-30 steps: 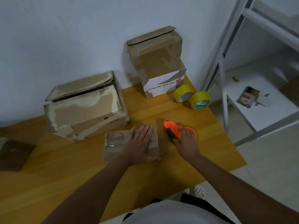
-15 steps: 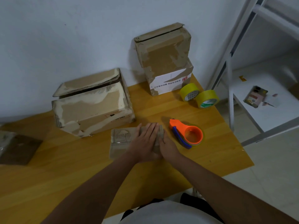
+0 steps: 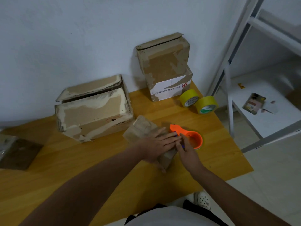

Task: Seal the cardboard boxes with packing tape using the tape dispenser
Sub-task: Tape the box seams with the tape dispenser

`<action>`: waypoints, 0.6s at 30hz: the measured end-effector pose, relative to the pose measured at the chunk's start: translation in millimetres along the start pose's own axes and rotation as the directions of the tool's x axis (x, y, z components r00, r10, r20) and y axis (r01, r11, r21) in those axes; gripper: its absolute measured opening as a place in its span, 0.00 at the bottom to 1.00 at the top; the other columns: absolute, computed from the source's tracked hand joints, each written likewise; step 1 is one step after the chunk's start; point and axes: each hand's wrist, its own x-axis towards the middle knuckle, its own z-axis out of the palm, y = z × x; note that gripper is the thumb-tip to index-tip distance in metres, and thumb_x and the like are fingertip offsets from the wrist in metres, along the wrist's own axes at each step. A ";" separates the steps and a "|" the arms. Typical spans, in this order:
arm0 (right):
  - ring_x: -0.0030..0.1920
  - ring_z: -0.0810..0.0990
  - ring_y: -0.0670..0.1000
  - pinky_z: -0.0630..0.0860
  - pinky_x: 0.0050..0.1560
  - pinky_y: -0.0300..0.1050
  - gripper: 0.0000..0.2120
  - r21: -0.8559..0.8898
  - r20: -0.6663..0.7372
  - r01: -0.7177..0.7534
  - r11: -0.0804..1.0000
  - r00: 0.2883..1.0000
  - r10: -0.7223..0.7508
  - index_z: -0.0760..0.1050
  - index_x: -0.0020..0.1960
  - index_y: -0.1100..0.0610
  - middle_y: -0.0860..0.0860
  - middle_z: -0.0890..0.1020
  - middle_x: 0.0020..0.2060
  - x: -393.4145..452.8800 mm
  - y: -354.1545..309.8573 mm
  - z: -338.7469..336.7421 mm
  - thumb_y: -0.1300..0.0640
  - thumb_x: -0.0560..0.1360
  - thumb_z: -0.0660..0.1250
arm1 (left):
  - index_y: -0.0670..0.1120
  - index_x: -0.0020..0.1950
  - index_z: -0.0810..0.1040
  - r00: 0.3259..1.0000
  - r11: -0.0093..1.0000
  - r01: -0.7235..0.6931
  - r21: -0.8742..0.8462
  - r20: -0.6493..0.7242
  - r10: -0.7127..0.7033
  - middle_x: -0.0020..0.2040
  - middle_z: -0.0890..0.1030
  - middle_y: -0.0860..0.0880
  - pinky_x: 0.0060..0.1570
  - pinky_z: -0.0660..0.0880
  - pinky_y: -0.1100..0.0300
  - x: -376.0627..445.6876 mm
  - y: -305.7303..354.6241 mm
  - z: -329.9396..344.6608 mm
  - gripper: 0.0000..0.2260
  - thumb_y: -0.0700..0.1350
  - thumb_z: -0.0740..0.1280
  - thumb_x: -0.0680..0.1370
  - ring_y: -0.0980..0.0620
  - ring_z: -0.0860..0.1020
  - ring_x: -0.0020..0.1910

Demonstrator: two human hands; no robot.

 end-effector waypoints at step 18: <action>0.69 0.71 0.50 0.70 0.67 0.51 0.25 -0.116 0.068 0.013 0.993 0.998 -0.005 0.61 0.76 0.55 0.50 0.71 0.71 -40.7 15.5 2.4 0.53 0.81 0.62 | 0.39 0.77 0.30 0.778 0.715 0.617 -0.327 0.118 -0.617 0.75 0.27 0.38 0.74 0.31 0.41 -33.4 79.2 23.5 0.44 0.68 0.50 0.80 0.40 0.26 0.74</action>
